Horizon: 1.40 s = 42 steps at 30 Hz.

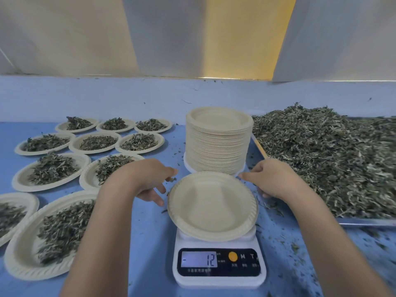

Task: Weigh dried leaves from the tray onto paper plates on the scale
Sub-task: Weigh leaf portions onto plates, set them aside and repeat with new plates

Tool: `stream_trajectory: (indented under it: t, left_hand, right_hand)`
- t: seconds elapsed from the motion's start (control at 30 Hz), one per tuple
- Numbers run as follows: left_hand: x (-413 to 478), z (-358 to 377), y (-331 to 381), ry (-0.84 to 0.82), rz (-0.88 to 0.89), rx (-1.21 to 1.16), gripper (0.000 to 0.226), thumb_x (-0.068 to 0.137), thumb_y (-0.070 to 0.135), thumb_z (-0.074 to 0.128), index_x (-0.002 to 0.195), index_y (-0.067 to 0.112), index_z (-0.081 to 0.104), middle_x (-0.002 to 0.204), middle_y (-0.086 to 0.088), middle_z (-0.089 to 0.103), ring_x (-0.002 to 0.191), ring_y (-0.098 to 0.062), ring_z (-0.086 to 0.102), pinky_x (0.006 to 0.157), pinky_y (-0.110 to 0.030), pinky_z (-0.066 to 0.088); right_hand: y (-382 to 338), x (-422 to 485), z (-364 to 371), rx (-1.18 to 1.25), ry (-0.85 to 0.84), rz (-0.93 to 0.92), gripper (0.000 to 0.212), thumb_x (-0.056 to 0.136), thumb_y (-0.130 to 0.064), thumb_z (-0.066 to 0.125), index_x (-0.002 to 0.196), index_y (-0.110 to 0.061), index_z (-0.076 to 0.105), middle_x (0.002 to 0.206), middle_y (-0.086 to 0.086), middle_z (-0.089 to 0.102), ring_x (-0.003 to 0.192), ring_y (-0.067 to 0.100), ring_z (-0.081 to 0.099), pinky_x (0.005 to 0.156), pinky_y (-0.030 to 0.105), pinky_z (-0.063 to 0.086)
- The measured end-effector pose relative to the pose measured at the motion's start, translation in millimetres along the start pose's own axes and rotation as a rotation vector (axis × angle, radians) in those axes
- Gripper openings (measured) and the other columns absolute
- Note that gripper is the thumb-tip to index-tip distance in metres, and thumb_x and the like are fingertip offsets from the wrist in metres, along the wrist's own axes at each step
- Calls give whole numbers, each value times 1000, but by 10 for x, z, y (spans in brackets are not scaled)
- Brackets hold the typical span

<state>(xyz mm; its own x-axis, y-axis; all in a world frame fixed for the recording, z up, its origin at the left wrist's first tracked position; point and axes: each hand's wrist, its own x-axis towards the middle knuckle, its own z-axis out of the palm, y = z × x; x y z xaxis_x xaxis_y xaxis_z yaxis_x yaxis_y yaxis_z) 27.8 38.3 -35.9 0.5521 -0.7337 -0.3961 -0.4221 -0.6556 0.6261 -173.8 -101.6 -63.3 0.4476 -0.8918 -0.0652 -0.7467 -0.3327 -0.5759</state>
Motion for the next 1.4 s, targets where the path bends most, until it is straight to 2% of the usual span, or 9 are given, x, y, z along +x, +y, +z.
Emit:
stream_trajectory:
  t: [0.2, 0.33, 0.47, 0.7, 0.97, 1.07, 1.17, 1.27, 1.4]
  left_hand:
    - [-48, 138, 195, 310, 431, -72, 23, 97, 28, 45, 98, 15, 64, 88, 6, 67, 53, -8, 63, 50, -21, 40]
    - [-138, 517, 494, 252, 623, -108, 19, 93, 21, 50, 86, 15, 66, 81, 3, 70, 53, -8, 61, 44, -8, 38]
    - [-218, 871, 825, 210, 723, -204, 21, 90, 17, 49, 80, 16, 68, 76, 2, 71, 58, -8, 62, 47, -8, 39]
    - [-252, 1224, 1173, 160, 668, -517, 27, 93, 17, 47, 74, 19, 66, 66, 4, 69, 49, -6, 59, 47, -14, 38]
    - [-251, 1220, 1229, 47, 594, -742, 26, 94, 15, 47, 77, 12, 67, 56, 5, 65, 45, -9, 56, 43, -13, 40]
    - [-274, 1247, 1235, 30, 589, -750, 26, 93, 15, 47, 76, 15, 67, 58, 5, 66, 46, -9, 55, 44, -14, 39]
    - [-298, 1309, 1257, 5, 587, -728, 27, 92, 15, 47, 75, 16, 68, 61, 4, 68, 47, -9, 56, 47, -16, 39]
    - [-308, 1340, 1262, 0, 584, -716, 26, 92, 15, 47, 77, 16, 69, 63, 3, 69, 48, -8, 56, 46, -15, 40]
    - [-313, 1319, 1256, -16, 573, -742, 25, 92, 13, 48, 78, 14, 69, 61, 4, 68, 48, -9, 56, 46, -15, 40]
  right_hand:
    - [155, 44, -65, 102, 252, -41, 35, 89, -26, 59, 82, 9, 61, 71, 21, 57, 62, 34, 50, 58, 37, 44]
    - [411, 63, -168, 15, 424, -82, 24, 91, -17, 54, 111, -13, 66, 110, 8, 67, 83, 25, 58, 69, 32, 44]
    - [806, 199, -281, -133, 270, -58, 41, 94, -19, 53, 135, -17, 51, 127, 13, 58, 78, 19, 59, 63, 29, 39]
    - [1169, 579, -154, -306, -9, 44, 69, 98, -44, 42, 153, -16, 11, 157, 22, 7, 145, 37, 9, 117, 40, 15]
    - [1034, 511, -311, -149, 139, -127, 52, 98, -29, 47, 147, -16, 33, 155, 15, 25, 141, 30, 27, 113, 39, 28]
    - [892, 309, -508, -163, 334, -155, 19, 89, -20, 51, 91, -20, 70, 96, 5, 69, 79, 19, 61, 67, 31, 48]
    - [772, 202, -656, -239, -103, 84, 34, 80, -7, 47, 52, -11, 66, 53, 4, 65, 44, 14, 58, 48, 20, 45]
    - [762, 152, -630, -291, -562, 303, 27, 84, -5, 52, 65, -7, 71, 60, 6, 69, 49, 14, 61, 59, 21, 51]
    - [844, 232, -499, -223, -433, 240, 25, 87, -5, 47, 87, -3, 72, 71, 9, 66, 64, 20, 58, 59, 26, 52]
